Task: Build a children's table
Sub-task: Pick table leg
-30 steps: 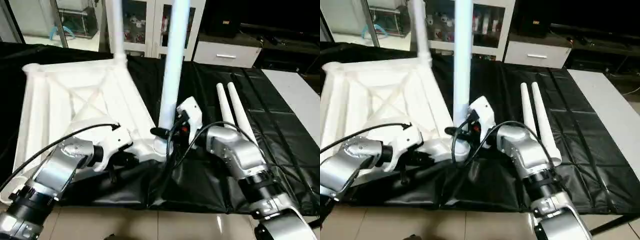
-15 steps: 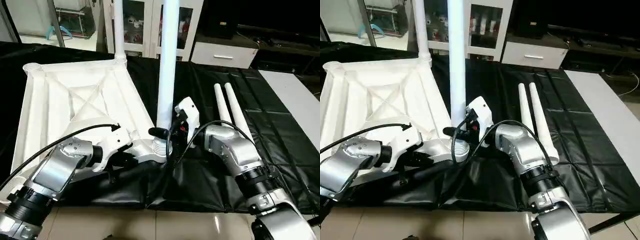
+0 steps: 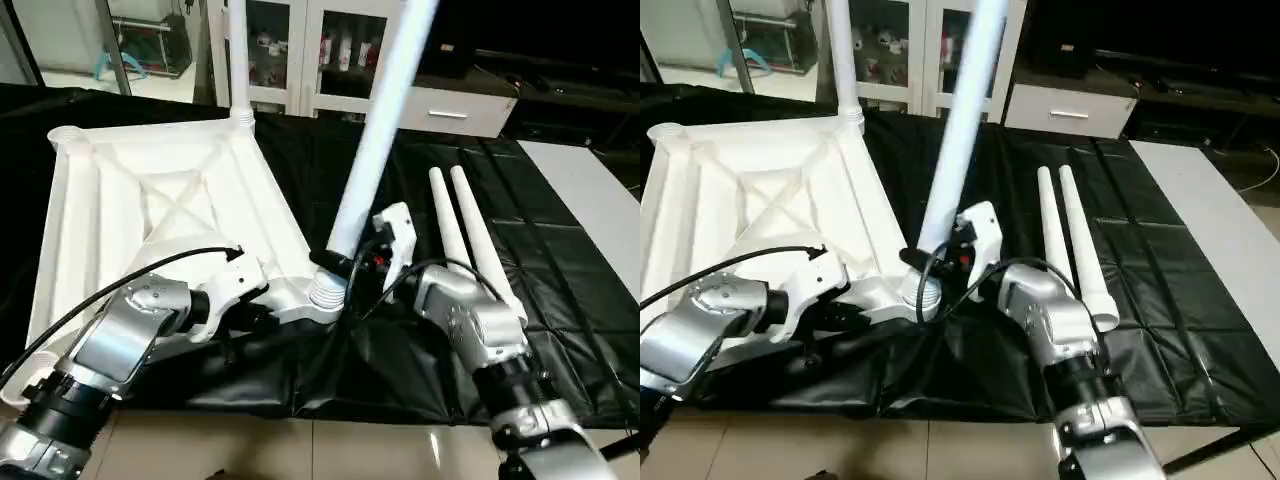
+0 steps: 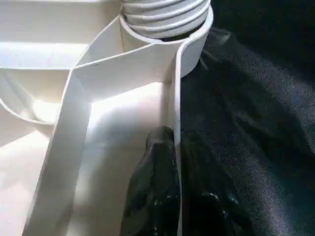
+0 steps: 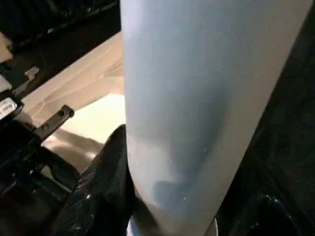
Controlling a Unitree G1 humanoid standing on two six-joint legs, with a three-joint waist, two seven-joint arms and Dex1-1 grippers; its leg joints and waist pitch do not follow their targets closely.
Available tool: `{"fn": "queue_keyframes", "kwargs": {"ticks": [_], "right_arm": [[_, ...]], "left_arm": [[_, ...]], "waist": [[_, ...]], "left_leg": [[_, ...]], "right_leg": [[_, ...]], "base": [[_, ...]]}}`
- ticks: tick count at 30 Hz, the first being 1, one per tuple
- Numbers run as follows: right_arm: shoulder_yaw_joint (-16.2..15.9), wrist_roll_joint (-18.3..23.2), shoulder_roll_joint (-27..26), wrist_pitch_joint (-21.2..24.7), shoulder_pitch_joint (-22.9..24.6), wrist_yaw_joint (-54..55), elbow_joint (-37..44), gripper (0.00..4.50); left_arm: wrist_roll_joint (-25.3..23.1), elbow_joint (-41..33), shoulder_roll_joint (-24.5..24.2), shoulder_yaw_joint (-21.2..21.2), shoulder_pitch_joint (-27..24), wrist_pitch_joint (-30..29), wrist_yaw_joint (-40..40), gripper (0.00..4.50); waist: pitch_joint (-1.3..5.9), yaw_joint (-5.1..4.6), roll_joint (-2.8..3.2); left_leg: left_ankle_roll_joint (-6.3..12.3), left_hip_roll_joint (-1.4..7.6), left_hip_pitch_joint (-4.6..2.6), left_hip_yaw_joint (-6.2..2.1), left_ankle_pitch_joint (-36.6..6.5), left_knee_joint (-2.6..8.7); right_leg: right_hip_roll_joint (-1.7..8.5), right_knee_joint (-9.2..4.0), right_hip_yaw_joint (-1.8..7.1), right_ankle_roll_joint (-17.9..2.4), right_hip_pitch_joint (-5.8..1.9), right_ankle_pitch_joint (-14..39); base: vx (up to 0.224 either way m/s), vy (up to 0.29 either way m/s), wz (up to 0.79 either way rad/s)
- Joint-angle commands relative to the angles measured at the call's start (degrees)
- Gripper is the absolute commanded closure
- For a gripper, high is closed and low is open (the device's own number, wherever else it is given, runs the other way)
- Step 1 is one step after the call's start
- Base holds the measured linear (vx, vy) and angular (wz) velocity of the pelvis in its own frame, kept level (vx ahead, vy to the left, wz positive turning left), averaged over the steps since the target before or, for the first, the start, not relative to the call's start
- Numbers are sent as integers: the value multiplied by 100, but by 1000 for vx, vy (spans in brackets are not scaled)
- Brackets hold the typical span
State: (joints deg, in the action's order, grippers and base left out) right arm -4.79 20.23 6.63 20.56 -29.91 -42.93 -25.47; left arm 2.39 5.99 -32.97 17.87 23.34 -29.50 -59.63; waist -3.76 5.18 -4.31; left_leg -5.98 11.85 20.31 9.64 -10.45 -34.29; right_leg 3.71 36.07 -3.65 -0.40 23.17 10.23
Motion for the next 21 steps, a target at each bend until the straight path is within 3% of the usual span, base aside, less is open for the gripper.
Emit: {"fn": "queue_keyframes", "kwargs": {"ticks": [1, 7, 14, 17, 21], "right_arm": [[127, -216, 80, -119, 265, 301, -100, 263], [-149, -446, 88, -431, 827, 300, 399, 264], [-426, -673, 174, -597, 1114, 350, 662, 264], [-590, -853, 243, -614, 1139, 352, 675, 264], [-899, -1113, 401, -310, 915, 276, 541, 264]], "left_arm": [[235, -38, 245, -84, 158, 231, -4, 450], [207, 140, 341, -159, 286, 247, 140, 450], [194, 201, 363, -197, 323, 259, 157, 450], [192, 200, 360, -200, 324, 261, 138, 450], [182, 177, 320, -180, 306, 285, 54, 450]], "waist": [[301, -56, 58], [294, -59, 45], [286, -58, 51], [275, -70, 51], [268, -85, 40]], "left_leg": [[-140, 138, -73, -28, -1742, 492], [-131, 132, -66, -44, -1900, 500], [-78, 132, -54, -51, -1928, 525], [-87, 128, -46, -59, -2006, 532], [-87, 124, -47, -68, -2060, 534]], "right_leg": [[423, -590, 295, -679, -134, 2612], [436, -630, 283, -535, -123, 2980], [439, -642, 272, -488, -117, 3043], [448, -659, 267, -444, -112, 3179], [457, -684, 267, -380, -107, 3375]], "base": [[0, 0, 0], [0, 0, 0], [0, 0, 0], [0, 0, 0], [0, 0, 0]]}}
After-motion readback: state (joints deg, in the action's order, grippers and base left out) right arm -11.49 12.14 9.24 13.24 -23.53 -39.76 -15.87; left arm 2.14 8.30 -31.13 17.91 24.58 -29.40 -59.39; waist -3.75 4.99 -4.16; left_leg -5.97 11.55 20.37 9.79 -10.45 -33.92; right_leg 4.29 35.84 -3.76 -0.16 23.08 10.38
